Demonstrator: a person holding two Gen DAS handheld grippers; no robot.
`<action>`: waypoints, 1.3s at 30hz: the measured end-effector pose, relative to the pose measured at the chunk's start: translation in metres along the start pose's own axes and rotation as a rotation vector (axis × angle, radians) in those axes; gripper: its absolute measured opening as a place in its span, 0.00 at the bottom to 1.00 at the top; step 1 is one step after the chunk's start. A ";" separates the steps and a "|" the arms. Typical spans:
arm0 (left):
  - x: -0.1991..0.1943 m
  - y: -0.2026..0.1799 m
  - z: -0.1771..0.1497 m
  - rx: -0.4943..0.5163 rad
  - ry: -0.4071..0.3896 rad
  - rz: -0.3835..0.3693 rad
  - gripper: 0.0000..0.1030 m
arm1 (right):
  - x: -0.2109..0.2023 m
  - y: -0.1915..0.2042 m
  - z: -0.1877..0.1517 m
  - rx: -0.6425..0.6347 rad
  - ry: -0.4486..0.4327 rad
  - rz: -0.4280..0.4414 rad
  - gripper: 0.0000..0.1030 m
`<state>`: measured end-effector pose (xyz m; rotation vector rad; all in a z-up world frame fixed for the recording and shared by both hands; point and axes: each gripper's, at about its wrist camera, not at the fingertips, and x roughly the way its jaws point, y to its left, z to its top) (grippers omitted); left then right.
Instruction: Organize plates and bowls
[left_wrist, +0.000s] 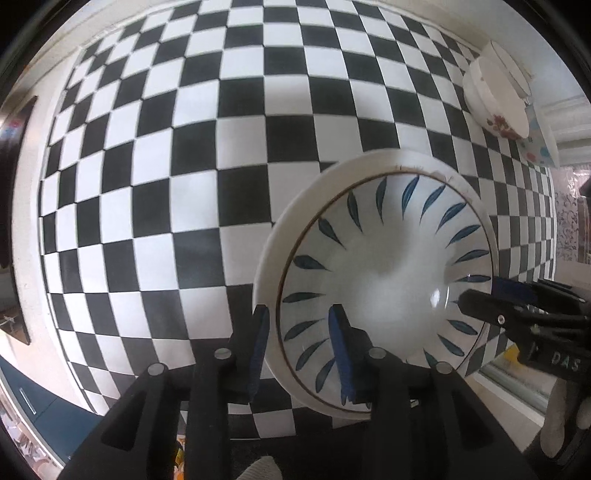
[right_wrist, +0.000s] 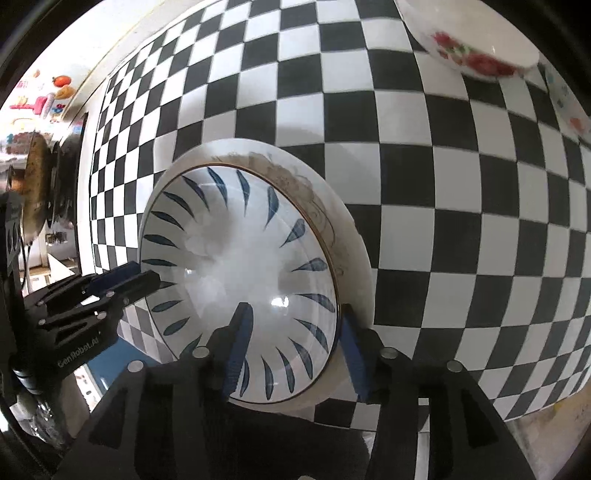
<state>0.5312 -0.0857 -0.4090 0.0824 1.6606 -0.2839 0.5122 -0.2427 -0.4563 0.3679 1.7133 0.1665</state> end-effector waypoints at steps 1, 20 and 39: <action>-0.001 0.000 -0.002 -0.004 -0.012 0.007 0.32 | -0.001 0.002 -0.002 -0.008 -0.006 -0.003 0.53; -0.097 -0.033 -0.059 -0.054 -0.287 0.140 0.80 | -0.098 0.039 -0.073 -0.055 -0.272 -0.199 0.85; -0.209 -0.037 -0.122 0.035 -0.383 0.118 0.80 | -0.216 0.098 -0.180 -0.020 -0.464 -0.207 0.86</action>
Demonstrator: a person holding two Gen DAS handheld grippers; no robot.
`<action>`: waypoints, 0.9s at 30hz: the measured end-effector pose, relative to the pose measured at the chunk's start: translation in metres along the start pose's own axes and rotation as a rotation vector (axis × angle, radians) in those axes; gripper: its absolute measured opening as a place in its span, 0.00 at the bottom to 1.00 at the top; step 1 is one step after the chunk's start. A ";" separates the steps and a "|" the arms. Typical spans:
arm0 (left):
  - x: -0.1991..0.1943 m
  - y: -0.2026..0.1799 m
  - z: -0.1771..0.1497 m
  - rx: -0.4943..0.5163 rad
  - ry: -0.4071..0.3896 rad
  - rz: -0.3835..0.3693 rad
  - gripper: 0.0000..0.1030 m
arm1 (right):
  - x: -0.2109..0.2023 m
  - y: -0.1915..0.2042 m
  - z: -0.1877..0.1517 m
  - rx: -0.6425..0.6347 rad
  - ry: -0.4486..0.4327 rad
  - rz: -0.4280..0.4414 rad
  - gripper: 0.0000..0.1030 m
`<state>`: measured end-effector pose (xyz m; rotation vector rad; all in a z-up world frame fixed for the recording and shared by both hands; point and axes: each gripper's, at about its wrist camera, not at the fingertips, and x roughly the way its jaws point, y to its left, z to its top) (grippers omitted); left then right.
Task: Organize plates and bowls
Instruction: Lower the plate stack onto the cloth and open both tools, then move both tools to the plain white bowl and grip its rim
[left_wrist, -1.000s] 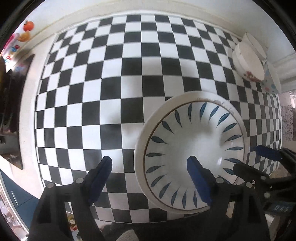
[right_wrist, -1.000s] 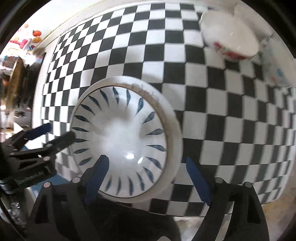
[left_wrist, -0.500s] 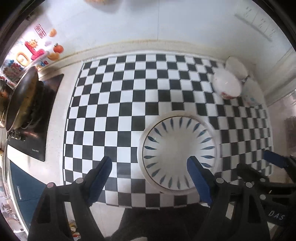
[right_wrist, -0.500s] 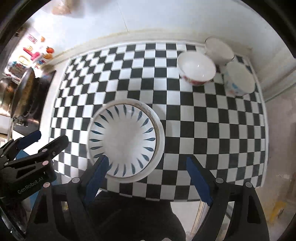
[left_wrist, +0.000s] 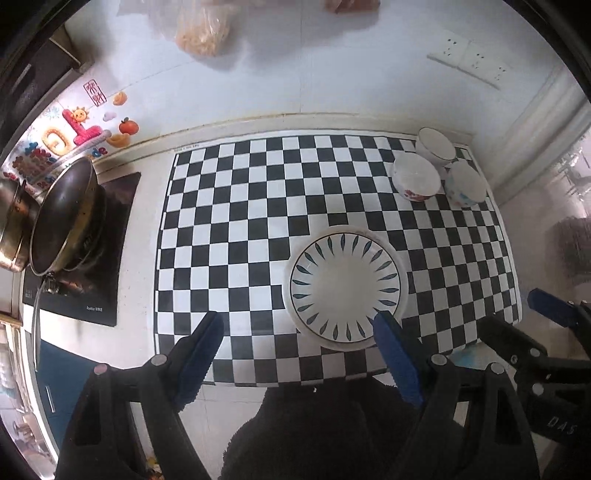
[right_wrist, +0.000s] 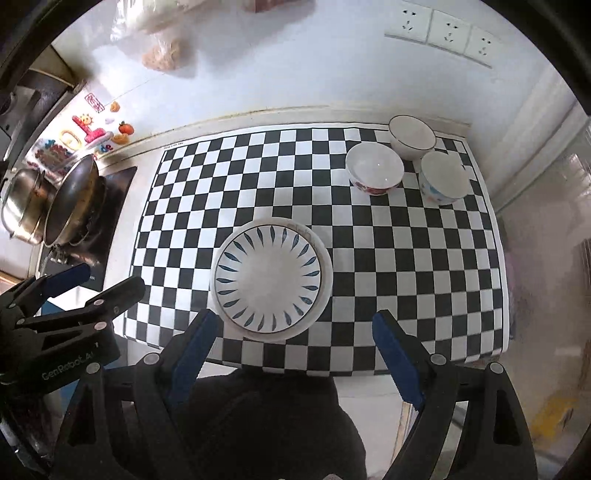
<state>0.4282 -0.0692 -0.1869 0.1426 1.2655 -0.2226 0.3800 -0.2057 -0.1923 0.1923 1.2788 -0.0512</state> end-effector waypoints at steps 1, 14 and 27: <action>-0.005 0.001 -0.002 0.006 -0.005 -0.001 0.80 | -0.002 0.002 -0.001 0.002 -0.006 -0.007 0.86; -0.012 0.020 -0.003 0.028 -0.057 -0.059 0.80 | -0.008 0.011 -0.010 0.103 -0.051 0.012 0.86; 0.041 -0.014 0.080 -0.051 -0.117 -0.092 0.80 | 0.044 -0.111 0.056 0.306 -0.128 -0.043 0.86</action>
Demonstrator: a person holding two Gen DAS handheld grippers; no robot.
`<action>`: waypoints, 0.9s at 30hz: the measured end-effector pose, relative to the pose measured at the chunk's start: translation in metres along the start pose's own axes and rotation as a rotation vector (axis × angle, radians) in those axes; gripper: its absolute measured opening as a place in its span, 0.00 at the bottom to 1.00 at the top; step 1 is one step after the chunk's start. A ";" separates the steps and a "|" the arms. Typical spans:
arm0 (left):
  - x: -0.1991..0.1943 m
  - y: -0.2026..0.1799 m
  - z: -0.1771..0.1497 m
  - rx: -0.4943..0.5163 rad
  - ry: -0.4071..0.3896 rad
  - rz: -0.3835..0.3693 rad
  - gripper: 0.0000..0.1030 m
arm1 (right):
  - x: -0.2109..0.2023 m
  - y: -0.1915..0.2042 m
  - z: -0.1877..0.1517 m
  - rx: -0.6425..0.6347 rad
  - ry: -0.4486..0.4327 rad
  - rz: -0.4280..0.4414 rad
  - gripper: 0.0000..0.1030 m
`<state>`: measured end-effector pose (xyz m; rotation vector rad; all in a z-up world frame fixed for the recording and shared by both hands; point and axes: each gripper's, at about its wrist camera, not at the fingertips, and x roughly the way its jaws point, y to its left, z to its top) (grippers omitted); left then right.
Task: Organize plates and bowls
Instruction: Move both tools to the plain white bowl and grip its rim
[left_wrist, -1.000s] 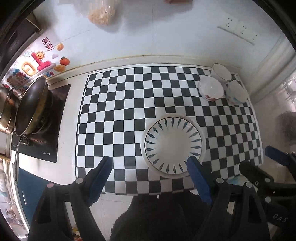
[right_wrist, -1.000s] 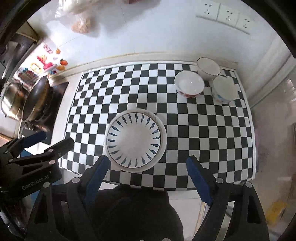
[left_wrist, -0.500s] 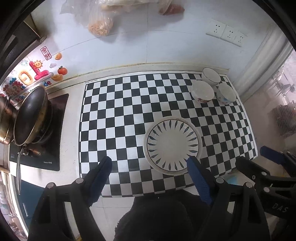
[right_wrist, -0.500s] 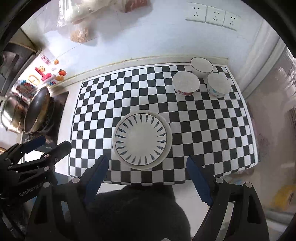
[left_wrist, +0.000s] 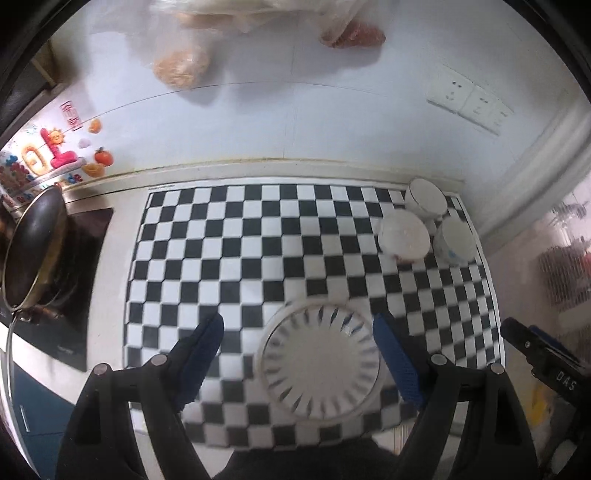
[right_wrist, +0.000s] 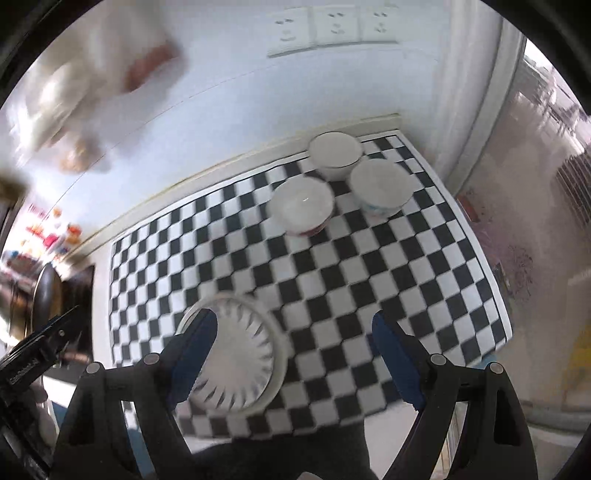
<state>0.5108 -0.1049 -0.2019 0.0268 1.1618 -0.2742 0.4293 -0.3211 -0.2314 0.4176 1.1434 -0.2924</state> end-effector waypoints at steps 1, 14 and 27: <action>0.009 -0.006 0.007 0.001 0.013 -0.013 0.80 | 0.009 -0.008 0.009 0.011 0.005 0.010 0.86; 0.166 -0.103 0.101 0.059 0.177 0.001 0.80 | 0.185 -0.070 0.114 0.009 0.210 0.049 0.84; 0.299 -0.151 0.135 0.150 0.390 -0.014 0.52 | 0.310 -0.079 0.141 0.062 0.402 0.116 0.32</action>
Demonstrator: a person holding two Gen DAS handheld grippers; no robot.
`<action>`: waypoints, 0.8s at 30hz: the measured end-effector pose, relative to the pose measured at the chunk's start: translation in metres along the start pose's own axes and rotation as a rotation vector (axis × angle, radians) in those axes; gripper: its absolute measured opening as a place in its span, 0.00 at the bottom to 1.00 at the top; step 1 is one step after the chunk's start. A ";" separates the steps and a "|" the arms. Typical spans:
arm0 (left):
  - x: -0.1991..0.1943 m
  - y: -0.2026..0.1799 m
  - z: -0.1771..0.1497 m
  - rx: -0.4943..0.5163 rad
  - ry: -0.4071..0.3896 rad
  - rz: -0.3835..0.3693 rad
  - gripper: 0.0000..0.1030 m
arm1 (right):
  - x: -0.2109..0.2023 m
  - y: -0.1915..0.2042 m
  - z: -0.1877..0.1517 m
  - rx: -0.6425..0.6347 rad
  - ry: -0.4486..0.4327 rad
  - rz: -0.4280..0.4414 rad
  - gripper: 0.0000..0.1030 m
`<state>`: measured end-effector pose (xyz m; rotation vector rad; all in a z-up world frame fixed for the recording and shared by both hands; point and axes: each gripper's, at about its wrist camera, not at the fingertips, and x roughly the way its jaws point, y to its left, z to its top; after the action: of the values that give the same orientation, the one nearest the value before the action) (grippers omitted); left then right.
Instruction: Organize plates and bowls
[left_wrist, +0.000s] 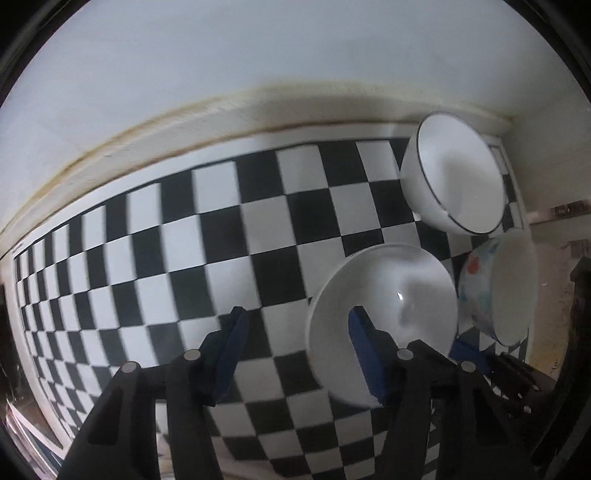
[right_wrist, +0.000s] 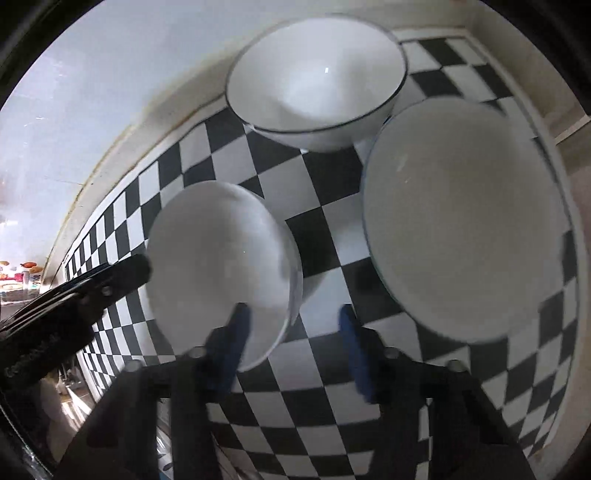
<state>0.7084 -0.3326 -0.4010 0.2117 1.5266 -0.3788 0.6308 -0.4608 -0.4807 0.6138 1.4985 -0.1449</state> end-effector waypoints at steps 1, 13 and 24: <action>0.007 -0.002 0.002 0.008 0.014 -0.016 0.46 | 0.004 0.000 0.001 0.001 0.006 0.003 0.27; 0.007 -0.006 -0.031 0.024 0.055 -0.050 0.19 | 0.002 0.016 -0.011 -0.078 0.012 -0.004 0.13; -0.026 -0.033 -0.137 0.021 0.065 -0.097 0.19 | -0.036 -0.011 -0.094 -0.144 0.047 -0.001 0.13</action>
<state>0.5686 -0.3104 -0.3780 0.1679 1.6018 -0.4692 0.5393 -0.4359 -0.4454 0.5042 1.5401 -0.0230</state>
